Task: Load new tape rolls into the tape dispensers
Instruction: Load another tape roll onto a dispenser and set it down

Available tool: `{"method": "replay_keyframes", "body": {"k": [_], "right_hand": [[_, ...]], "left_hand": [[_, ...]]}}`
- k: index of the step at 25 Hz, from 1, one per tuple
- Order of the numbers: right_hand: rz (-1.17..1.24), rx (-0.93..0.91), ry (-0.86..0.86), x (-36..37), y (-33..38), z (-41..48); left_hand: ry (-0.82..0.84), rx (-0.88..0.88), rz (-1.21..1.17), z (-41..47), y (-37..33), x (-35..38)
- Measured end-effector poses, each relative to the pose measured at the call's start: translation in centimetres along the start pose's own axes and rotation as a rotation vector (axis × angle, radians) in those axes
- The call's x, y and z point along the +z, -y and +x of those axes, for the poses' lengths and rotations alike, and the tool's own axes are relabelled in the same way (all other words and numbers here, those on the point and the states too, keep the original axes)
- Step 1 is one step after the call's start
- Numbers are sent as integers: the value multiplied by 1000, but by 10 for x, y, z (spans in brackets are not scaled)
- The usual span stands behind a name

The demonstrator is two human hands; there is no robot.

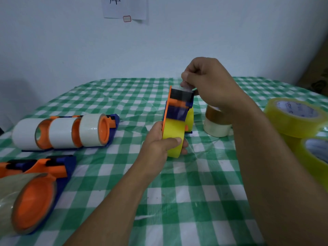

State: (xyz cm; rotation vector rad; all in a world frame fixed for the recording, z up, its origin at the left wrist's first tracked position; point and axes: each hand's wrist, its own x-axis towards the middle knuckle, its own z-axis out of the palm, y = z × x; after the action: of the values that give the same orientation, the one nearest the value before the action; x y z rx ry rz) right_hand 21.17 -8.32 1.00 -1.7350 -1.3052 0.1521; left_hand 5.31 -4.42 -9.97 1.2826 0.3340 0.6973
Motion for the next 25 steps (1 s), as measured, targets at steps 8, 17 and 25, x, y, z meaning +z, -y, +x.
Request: {"method": "replay_keyframes", "body": {"k": [8, 17, 25], "right_hand": [[192, 153, 78, -11, 12, -6], [239, 124, 36, -3, 15, -7], [159, 26, 126, 16, 19, -11]], "left_hand": [[-23, 15, 121, -1, 5, -5], [-16, 1, 86, 1, -2, -6], [-135, -249, -103, 4, -22, -6]]}}
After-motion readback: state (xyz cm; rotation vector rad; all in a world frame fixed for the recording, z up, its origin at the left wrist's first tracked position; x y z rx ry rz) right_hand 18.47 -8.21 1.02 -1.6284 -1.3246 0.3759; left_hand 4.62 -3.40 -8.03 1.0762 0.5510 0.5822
